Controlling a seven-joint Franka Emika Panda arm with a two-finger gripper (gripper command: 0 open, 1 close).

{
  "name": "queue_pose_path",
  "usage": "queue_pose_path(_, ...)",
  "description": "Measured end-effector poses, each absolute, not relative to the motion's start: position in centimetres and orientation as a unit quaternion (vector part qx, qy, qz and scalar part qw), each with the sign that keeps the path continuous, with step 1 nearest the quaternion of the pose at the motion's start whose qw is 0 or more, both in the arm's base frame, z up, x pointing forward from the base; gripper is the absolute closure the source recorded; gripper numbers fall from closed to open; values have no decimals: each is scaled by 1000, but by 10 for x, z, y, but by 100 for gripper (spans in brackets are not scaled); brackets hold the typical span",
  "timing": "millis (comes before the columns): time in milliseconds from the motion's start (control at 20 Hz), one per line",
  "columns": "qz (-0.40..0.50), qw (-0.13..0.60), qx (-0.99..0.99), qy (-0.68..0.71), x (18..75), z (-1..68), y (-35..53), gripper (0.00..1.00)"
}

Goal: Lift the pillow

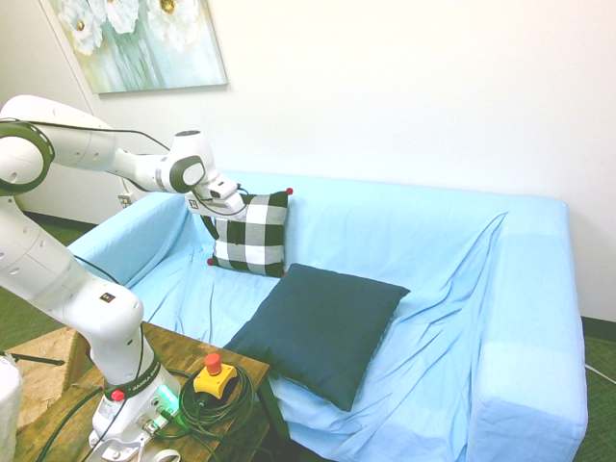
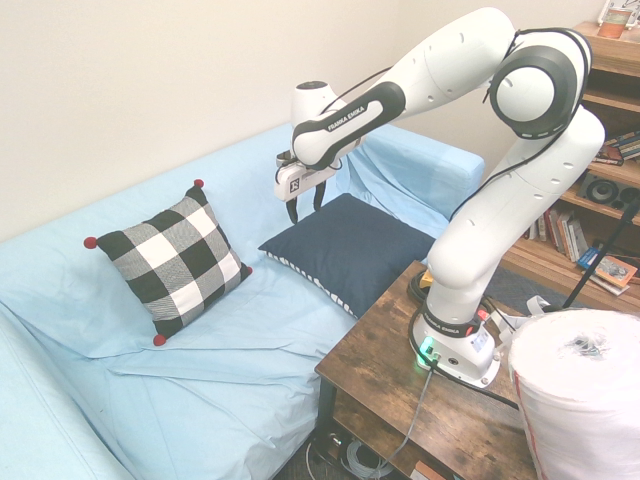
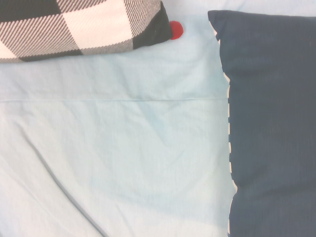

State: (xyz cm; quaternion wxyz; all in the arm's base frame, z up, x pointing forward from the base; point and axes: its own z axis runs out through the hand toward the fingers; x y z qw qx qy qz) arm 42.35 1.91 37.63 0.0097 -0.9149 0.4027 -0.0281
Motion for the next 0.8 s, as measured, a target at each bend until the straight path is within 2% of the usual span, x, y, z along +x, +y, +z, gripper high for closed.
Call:
queue_pose_path(250,-23,11,-908,417,424,373,3,0)
queue_pose_path(800,35,-21,-904,425,398,310,-142,0)
